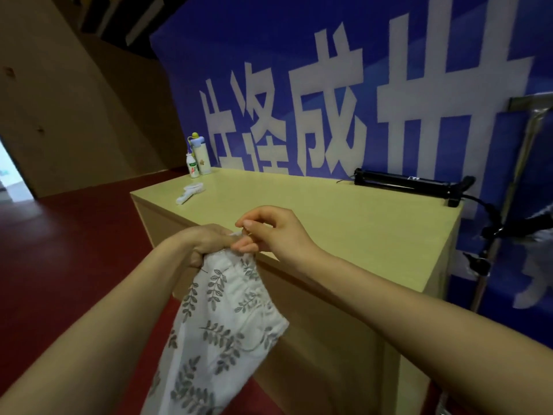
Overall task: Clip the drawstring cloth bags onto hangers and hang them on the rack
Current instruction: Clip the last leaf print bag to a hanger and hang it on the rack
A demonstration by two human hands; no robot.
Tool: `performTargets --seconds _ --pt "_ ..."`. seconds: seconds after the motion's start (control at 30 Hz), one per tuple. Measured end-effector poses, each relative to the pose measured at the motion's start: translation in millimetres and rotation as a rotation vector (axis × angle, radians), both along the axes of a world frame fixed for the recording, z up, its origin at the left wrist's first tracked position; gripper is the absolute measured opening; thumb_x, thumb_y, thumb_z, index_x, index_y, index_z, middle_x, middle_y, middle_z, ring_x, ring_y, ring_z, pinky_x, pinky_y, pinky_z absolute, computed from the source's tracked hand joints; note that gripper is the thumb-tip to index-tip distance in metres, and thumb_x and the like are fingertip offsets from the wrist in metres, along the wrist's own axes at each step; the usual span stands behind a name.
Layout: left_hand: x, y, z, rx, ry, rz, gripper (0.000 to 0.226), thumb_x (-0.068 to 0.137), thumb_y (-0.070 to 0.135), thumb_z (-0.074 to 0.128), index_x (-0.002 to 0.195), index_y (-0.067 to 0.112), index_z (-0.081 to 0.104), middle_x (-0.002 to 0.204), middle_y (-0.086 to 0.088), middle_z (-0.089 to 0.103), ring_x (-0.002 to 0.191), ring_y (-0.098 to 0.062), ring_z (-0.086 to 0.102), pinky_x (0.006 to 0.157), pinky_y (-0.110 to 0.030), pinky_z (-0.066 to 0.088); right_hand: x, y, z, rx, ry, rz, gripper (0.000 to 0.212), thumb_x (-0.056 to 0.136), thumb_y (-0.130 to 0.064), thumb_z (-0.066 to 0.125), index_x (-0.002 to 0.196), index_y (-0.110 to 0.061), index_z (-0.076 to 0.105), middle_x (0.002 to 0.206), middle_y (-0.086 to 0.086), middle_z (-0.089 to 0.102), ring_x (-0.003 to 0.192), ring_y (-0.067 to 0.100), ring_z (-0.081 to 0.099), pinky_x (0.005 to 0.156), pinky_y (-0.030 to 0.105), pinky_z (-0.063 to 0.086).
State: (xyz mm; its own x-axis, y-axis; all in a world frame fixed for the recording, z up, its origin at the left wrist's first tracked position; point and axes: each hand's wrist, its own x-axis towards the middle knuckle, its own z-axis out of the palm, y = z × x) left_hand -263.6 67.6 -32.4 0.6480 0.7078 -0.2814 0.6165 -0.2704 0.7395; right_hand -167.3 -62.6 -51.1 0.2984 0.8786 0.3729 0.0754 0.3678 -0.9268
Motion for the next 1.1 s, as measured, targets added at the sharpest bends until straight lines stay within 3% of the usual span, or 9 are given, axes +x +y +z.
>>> performTargets --seconds 0.27,0.37,0.5,0.63,0.73,0.83,0.93,1.0,1.1 --pt "34.9 -25.7 -11.6 0.059 -0.371 -0.108 0.035 0.093 0.034 0.054 0.071 0.008 0.063 0.068 -0.012 0.065 0.063 -0.020 0.060 0.064 -0.027 0.047 37.8 13.9 -34.7 -0.151 -0.727 -0.432 0.016 0.089 -0.006 0.049 0.083 0.000 0.063 0.084 0.014 0.068 0.084 0.034 0.065 0.078 0.045 0.051" --pt "48.4 -35.6 -10.3 0.387 -0.393 -0.121 0.044 0.095 0.029 0.050 0.056 0.014 0.039 0.058 -0.009 0.041 0.056 -0.018 0.038 0.057 -0.028 0.029 46.5 16.5 -38.7 -0.466 -1.012 -0.149 0.017 0.087 -0.007 0.049 0.076 0.001 0.059 0.078 0.019 0.060 0.082 0.036 0.059 0.074 0.043 0.049" --pt "64.3 -48.4 -8.5 0.436 -0.562 -0.047 0.049 0.097 0.026 0.048 0.052 0.018 0.029 0.051 -0.002 0.029 0.047 -0.011 0.028 0.053 -0.028 0.022 33.3 17.9 -48.3 -0.803 -1.003 0.211 0.026 0.096 -0.007 0.046 0.114 0.007 0.057 0.102 0.024 0.058 0.089 0.032 0.055 0.079 0.038 0.050" --pt "75.4 -57.3 -13.9 0.342 -0.596 -0.105 0.047 0.096 0.026 0.049 0.054 0.019 0.030 0.053 -0.005 0.027 0.050 -0.015 0.028 0.058 -0.028 0.023 16.5 18.9 -54.9 -0.900 -1.563 -0.267 0.035 0.093 -0.011 0.047 0.120 0.010 0.055 0.124 0.026 0.054 0.117 0.038 0.050 0.104 0.044 0.039" --pt "90.6 -59.8 -15.3 0.315 -0.612 -0.146 0.047 0.096 0.025 0.049 0.054 0.020 0.029 0.054 -0.002 0.025 0.050 -0.013 0.026 0.056 -0.028 0.022 17.1 16.5 -46.6 -0.879 -1.403 -0.054 0.043 0.096 -0.012 0.049 0.136 0.001 0.044 0.144 0.022 0.040 0.131 0.036 0.039 0.108 0.044 0.030" --pt "106.6 -55.9 -16.1 0.290 -0.653 -0.108 0.048 0.096 0.025 0.050 0.053 0.019 0.030 0.054 -0.003 0.028 0.052 -0.015 0.029 0.055 -0.028 0.023 32.0 11.0 -66.9 -0.747 -1.347 -0.537 0.039 0.098 -0.018 0.042 0.133 -0.002 0.050 0.140 0.017 0.048 0.128 0.031 0.045 0.093 0.025 0.042" --pt "131.1 -41.7 -22.7 0.197 -0.720 0.002 0.045 0.095 0.027 0.051 0.053 0.012 0.043 0.056 -0.014 0.045 0.057 -0.019 0.042 0.060 -0.028 0.032 74.3 7.8 -50.7 -0.433 -0.964 -0.293 0.019 0.092 -0.009 0.048 0.095 0.002 0.063 0.101 0.027 0.062 0.096 0.038 0.057 0.076 0.042 0.048" --pt "149.5 -33.2 -30.6 0.131 -0.744 0.090 0.039 0.095 0.032 0.051 0.064 0.008 0.052 0.067 -0.019 0.053 0.066 -0.022 0.050 0.067 -0.031 0.037 108.1 3.2 -33.0 -0.313 -0.779 -0.432 0.021 0.084 -0.013 0.051 0.065 -0.004 0.055 0.067 0.022 0.056 0.066 0.032 0.054 0.063 0.041 0.047" --pt "175.9 -30.9 -48.0 0.087 -0.735 0.174 0.042 0.097 0.031 0.048 0.059 0.011 0.045 0.062 -0.013 0.047 0.060 -0.019 0.044 0.060 -0.029 0.034 159.4 -13.3 -40.9 -0.175 -0.384 -0.738 0.023 0.087 -0.018 0.052 0.072 -0.006 0.064 0.071 0.008 0.066 0.066 0.022 0.063 0.071 0.044 0.054"
